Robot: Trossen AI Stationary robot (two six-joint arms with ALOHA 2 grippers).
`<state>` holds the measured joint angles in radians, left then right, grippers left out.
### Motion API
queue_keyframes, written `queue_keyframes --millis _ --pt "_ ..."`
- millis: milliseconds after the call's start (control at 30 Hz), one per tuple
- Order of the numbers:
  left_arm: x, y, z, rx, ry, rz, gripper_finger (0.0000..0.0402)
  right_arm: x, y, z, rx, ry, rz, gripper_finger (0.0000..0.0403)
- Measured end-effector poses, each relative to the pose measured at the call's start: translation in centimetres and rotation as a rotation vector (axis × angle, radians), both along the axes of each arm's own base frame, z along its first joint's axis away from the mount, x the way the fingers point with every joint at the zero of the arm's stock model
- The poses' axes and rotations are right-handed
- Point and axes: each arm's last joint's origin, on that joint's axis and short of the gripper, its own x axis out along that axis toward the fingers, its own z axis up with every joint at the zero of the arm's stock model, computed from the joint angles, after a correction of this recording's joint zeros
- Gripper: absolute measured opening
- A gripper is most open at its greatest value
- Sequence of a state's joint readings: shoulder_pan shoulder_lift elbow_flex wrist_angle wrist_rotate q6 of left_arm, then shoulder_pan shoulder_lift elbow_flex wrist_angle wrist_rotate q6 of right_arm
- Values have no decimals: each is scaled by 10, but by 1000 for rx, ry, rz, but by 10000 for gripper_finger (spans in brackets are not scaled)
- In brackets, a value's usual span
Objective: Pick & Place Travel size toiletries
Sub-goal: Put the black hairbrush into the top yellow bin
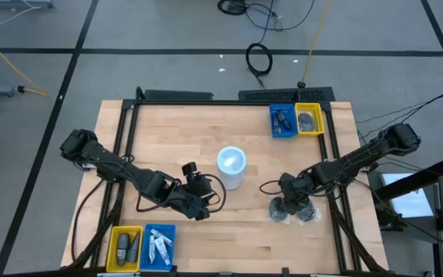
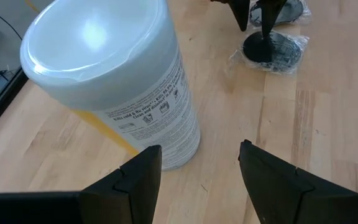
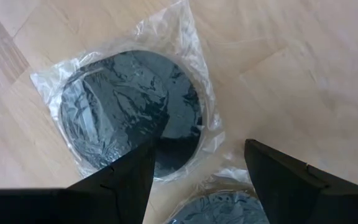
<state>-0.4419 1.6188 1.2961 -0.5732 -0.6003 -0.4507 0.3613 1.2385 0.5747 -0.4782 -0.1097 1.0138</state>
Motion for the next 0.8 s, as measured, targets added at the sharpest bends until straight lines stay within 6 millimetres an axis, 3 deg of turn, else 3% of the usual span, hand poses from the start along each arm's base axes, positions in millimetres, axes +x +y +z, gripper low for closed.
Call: queue_keyframes --millis 467,633,800 --pt "0 0 0 1 1 0 214 0 0 0 4 3 -13 231" --pt "0 0 0 1 1 0 214 0 0 0 12 7 -17 186" --pt "0 0 0 1 1 0 214 -1 1 0 44 24 -3 97"
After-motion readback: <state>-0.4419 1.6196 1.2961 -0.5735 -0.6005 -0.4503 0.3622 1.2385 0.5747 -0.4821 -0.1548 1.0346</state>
